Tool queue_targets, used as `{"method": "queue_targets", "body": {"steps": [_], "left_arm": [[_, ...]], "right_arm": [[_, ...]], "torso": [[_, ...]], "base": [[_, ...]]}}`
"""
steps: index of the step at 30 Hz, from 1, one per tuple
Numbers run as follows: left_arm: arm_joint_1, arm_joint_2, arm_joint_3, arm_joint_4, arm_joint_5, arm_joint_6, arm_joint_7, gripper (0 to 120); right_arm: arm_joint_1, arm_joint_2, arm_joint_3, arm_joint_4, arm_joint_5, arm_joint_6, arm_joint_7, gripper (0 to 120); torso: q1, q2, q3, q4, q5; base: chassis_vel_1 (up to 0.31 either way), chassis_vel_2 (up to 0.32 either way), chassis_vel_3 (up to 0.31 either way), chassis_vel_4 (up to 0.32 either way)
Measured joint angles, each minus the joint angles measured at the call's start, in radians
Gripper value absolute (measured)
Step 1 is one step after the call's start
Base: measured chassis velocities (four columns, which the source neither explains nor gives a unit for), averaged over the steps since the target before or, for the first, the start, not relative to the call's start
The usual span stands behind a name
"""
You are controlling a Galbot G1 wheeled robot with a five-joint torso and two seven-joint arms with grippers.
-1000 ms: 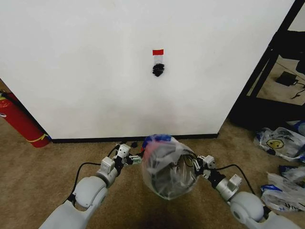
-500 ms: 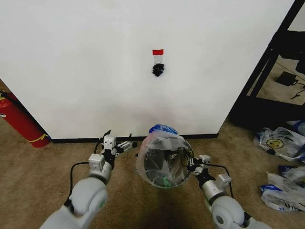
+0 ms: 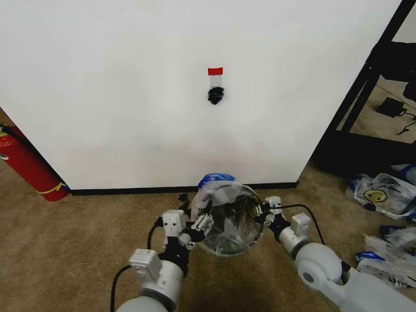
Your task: Pick up the garbage bag from the wall and place it over the trash bin.
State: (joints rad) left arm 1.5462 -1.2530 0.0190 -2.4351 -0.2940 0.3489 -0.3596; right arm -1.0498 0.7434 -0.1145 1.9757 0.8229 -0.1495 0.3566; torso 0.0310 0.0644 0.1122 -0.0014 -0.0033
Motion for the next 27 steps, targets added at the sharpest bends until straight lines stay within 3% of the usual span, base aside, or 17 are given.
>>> {"method": "queue_targets", "body": {"steps": [6, 11, 14, 18, 23, 27], "left_arm": [[-0.043, 0.044, 0.055, 0.077, 0.066, 0.033, 0.030, 26], [-0.135, 0.075, 0.069, 0.148, 0.009, 0.124, -0.012, 4], [-0.172, 0.096, 0.069, 0.166, -0.029, 0.160, -0.033, 0], [-0.250, 0.141, 0.082, 0.188, -0.162, 0.226, -0.102, 0], [-0.324, 0.141, 0.105, 0.223, -0.290, 0.257, -0.192, 0], [-0.381, 0.122, 0.131, 0.266, -0.321, 0.268, -0.250, 0]], "right_arm": [[0.032, 0.036, -0.048, -0.024, -0.018, -0.009, 0.023, 0], [0.056, 0.069, -0.092, -0.044, -0.037, -0.001, 0.042, 0], [0.066, 0.076, -0.105, -0.046, -0.043, 0.000, 0.042, 0], [0.089, 0.088, -0.122, -0.063, -0.060, 0.009, 0.037, 0], [0.103, 0.114, -0.142, -0.085, -0.078, 0.021, 0.033, 0], [0.109, 0.129, -0.154, -0.089, -0.080, 0.021, 0.035, 0]], "torso": [[0.000, 0.000, 0.000, 0.0000, 0.0000], [0.000, 0.000, 0.000, 0.0000, -0.0002], [0.000, 0.000, 0.000, -0.0001, -0.0002], [0.000, 0.000, 0.000, -0.0001, -0.0002], [0.000, 0.000, 0.000, 0.0000, -0.0003], [0.000, 0.000, 0.000, 0.0000, -0.0002]], "base": [[0.000, 0.000, 0.000, 0.000], [0.000, 0.000, 0.000, 0.000], [0.000, 0.000, 0.000, 0.000], [0.000, 0.000, 0.000, 0.000], [0.000, 0.000, 0.000, 0.000], [0.000, 0.000, 0.000, 0.000]]}}
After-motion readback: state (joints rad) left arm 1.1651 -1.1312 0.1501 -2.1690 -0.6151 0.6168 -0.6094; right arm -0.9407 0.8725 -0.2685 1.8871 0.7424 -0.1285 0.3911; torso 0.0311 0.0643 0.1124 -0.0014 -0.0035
